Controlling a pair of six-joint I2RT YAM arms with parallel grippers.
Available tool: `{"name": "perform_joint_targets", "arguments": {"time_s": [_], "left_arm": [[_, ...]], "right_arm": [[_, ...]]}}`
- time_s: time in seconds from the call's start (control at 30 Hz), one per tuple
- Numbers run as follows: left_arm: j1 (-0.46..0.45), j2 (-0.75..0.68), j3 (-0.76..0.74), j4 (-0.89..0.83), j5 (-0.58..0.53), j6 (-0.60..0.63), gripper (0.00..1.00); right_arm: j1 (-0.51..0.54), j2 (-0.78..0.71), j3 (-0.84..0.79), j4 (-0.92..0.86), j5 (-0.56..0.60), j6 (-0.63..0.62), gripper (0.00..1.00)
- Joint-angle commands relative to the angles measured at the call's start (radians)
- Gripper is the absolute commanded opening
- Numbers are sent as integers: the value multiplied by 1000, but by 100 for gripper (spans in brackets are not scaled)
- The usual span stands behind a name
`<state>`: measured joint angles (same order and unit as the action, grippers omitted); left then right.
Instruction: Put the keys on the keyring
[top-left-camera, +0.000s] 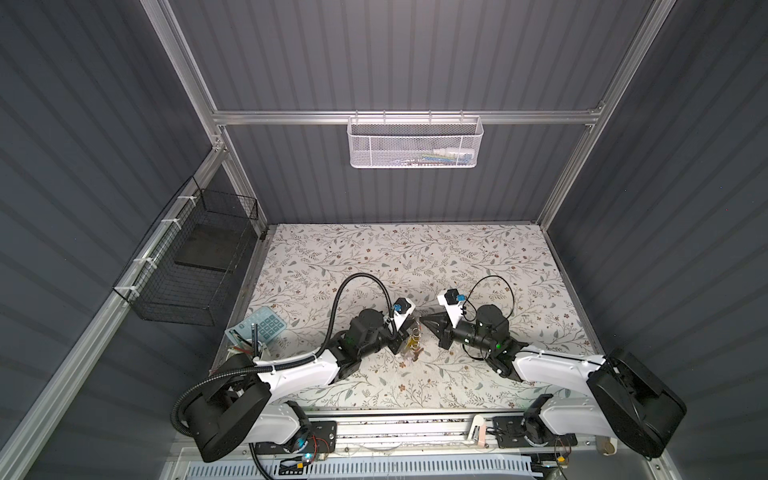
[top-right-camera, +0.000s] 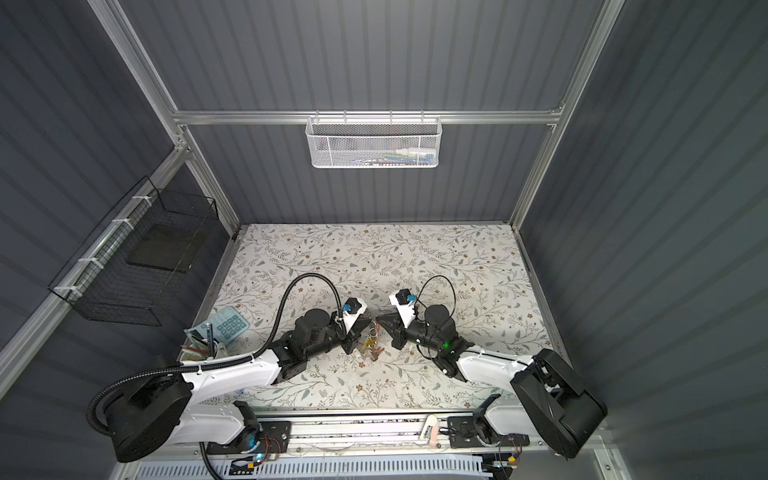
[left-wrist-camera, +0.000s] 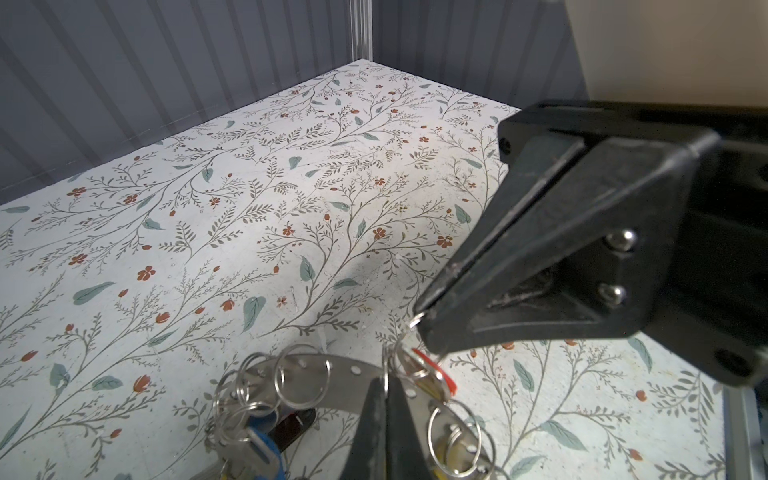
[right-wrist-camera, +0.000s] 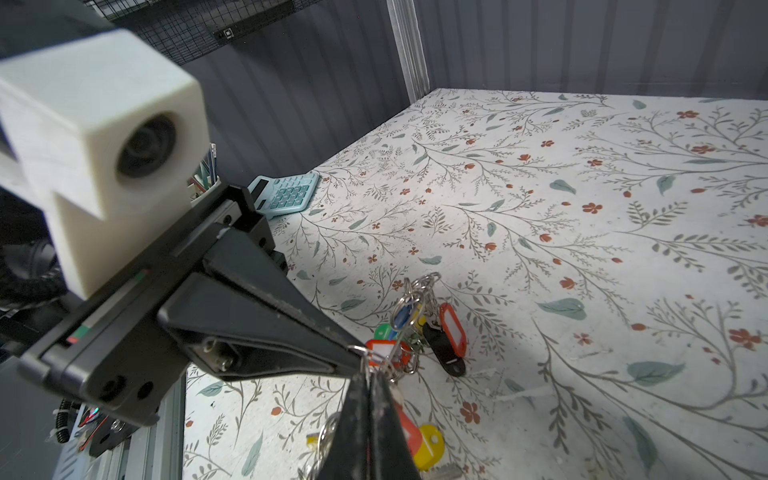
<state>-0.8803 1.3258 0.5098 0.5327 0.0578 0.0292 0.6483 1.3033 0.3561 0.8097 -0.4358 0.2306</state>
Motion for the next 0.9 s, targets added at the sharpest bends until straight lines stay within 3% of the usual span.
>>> {"name": "perform_joint_targets", "arguments": {"time_s": [0.0,0.87], "left_arm": [[4,-22,35,0,37,-11,0],[3,-14,40,-8,58,-8,0]], "right_arm": [[2,-1,26,-14,26,-16,0],[2,-12,27,-25,56,0,0]]}}
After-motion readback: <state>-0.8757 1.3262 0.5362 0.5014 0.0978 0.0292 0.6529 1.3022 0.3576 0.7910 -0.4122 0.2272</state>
